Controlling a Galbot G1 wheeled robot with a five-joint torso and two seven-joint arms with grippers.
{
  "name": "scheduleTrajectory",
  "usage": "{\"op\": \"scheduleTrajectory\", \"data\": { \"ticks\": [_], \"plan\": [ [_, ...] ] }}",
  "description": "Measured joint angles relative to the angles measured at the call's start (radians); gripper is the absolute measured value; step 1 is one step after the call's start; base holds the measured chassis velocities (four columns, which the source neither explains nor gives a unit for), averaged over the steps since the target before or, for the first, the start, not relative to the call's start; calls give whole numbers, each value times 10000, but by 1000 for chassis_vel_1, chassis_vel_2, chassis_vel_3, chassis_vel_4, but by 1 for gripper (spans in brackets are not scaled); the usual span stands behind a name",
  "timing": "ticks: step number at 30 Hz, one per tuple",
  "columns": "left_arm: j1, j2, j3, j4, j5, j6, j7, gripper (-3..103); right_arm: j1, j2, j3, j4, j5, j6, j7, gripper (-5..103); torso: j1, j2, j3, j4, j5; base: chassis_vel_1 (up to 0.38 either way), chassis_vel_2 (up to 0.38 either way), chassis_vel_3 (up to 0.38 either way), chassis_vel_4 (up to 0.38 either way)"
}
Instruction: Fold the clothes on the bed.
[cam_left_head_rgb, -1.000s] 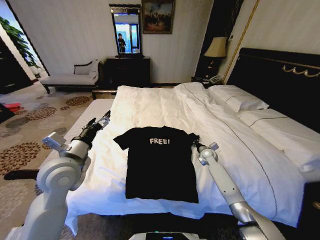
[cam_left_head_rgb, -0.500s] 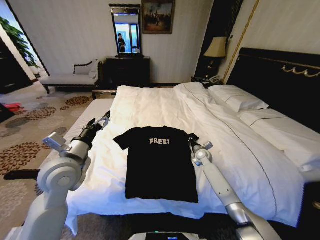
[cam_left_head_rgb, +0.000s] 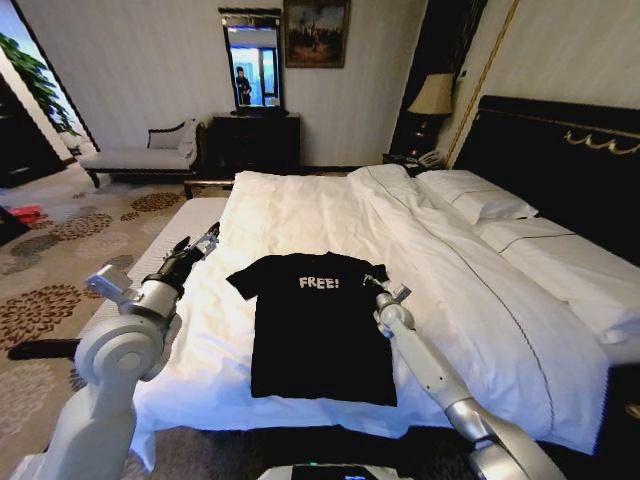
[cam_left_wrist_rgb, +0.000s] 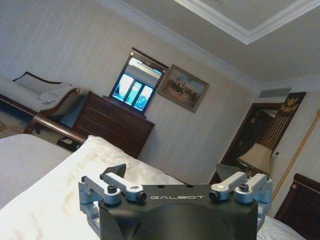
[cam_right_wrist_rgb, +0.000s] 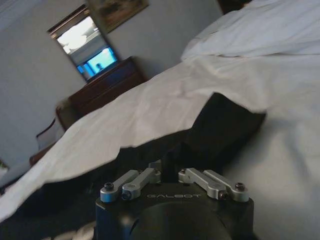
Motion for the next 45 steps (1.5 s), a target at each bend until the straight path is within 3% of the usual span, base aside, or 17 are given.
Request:
{"op": "scheduleTrajectory", "data": {
  "ticks": [5, 8, 11, 14, 17, 19, 20, 21, 23, 34, 37, 41, 45],
  "plan": [
    [-1, -2, 4, 21, 2, -4, 2, 100, -55, 38, -262, -238, -494, 303, -377, 31, 0, 0, 0, 0, 1, 0, 0, 0, 0],
    [-1, -2, 4, 25, 4, -7, 3, 100, -65, 57, -349, -332, -691, 445, -495, 37, 0, 0, 0, 0, 0, 0, 0, 0, 0],
    [-2, -2, 3, 29, 6, -12, 4, 100, -88, 77, -485, -503, -1045, 645, -624, 52, 0, 0, 0, 0, 0, 0, 0, 0, 0],
    [-4, -3, -2, 29, 6, -13, 4, 100, -125, 84, -512, -517, -1123, 699, -675, 58, 0, 0, 0, 1, 0, 0, 0, 0, 0],
    [-4, 1, -17, 27, 6, -16, 4, 100, -223, 53, -541, -464, -1243, 838, -765, 74, 0, 0, 0, 0, 0, 0, 0, 0, 0],
    [-2, 2, -19, 21, 6, -17, 4, 100, -259, 33, -541, -424, -1287, 907, -825, 74, 0, 0, 0, 0, 0, 0, 0, 0, 0],
    [2, 1, -20, 11, 6, -19, 4, 100, -328, -13, -535, -323, -1342, 1035, -963, 85, 0, 0, 0, 0, 0, 0, 0, 0, 0],
    [4, -1, -19, 7, 6, -19, 4, 100, -362, -41, -526, -266, -1360, 1088, -1046, 85, 0, 1, 0, 0, 1, 0, 0, 0, 0],
    [15, -10, -20, -12, 7, -20, 4, 100, -523, -184, -448, 35, -1403, 1314, -1438, 95, 0, 0, 0, 0, 1, 0, 0, 0, 0],
    [95, -57, -32, -117, 43, -21, 4, 100, -1372, -1123, 160, 1640, -883, 1785, -2498, 100, 0, 0, -1, -3, 1, 0, 0, 0, 0],
    [108, -57, -36, -134, 46, -21, 4, 100, -1390, -1165, 310, 1747, -484, 1678, -2292, 100, -1, 0, -1, -4, 0, 0, 0, 0, 0],
    [174, -65, -44, -237, 50, -16, 1, 100, -355, -641, 745, 788, 1970, 717, 117, 100, 0, 0, 0, 4, 0, 0, 0, 0, 0],
    [247, -2, -129, -260, 51, -13, 0, 100, 239, -423, 869, -36, 2826, 183, 714, 100, 1, 0, 1, 4, 1, 0, 0, 0, 0]
  ]
}}
